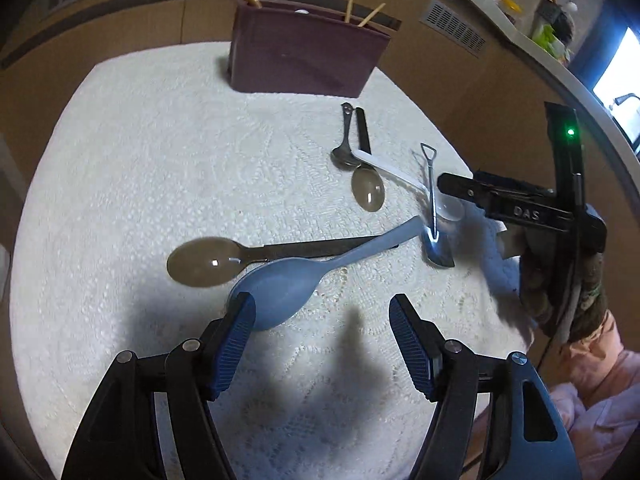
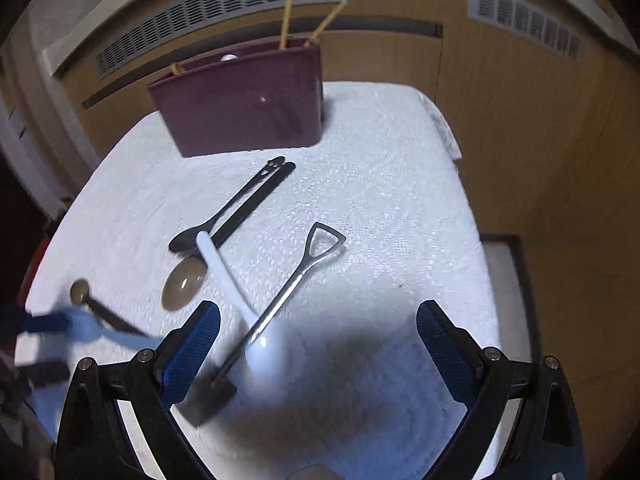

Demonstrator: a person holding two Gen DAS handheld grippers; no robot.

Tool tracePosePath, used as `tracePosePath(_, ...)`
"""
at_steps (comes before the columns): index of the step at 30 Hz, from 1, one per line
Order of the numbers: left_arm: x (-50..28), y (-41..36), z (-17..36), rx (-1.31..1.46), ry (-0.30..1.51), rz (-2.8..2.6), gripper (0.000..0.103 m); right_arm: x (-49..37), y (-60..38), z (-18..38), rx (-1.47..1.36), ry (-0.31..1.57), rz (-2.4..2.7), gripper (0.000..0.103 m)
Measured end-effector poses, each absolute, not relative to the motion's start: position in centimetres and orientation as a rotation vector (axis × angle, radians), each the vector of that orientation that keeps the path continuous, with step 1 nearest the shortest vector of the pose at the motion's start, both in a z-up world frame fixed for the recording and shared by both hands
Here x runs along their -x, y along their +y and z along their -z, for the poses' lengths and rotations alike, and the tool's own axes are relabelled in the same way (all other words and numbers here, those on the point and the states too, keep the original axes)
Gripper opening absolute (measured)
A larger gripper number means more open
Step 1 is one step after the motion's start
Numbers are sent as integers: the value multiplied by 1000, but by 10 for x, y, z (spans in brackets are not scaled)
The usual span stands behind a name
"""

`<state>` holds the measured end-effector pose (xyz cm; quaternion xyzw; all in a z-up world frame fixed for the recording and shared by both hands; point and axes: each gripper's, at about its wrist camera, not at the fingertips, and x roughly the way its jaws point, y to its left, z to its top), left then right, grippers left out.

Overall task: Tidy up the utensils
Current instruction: 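Move both open tools back over the remaining utensils, then grasp the dark spoon with the left tool while the right tool grasps the metal shovel scoop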

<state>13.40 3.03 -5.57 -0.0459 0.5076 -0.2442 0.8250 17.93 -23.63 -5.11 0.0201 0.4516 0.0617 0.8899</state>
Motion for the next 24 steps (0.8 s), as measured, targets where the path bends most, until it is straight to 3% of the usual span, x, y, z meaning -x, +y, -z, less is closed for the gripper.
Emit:
tracePosePath(12,-146,51,48,52,1030,437,70,-160,-235,61,-8,963,-180,98)
tracePosePath(18,-137,56,53,127,1099,413,70,-134,-251,70,-122,1004,-178,100)
tracePosePath(24,-161,47,68,224,1184,368,72,-131,-243,74,-65,992,-160,103)
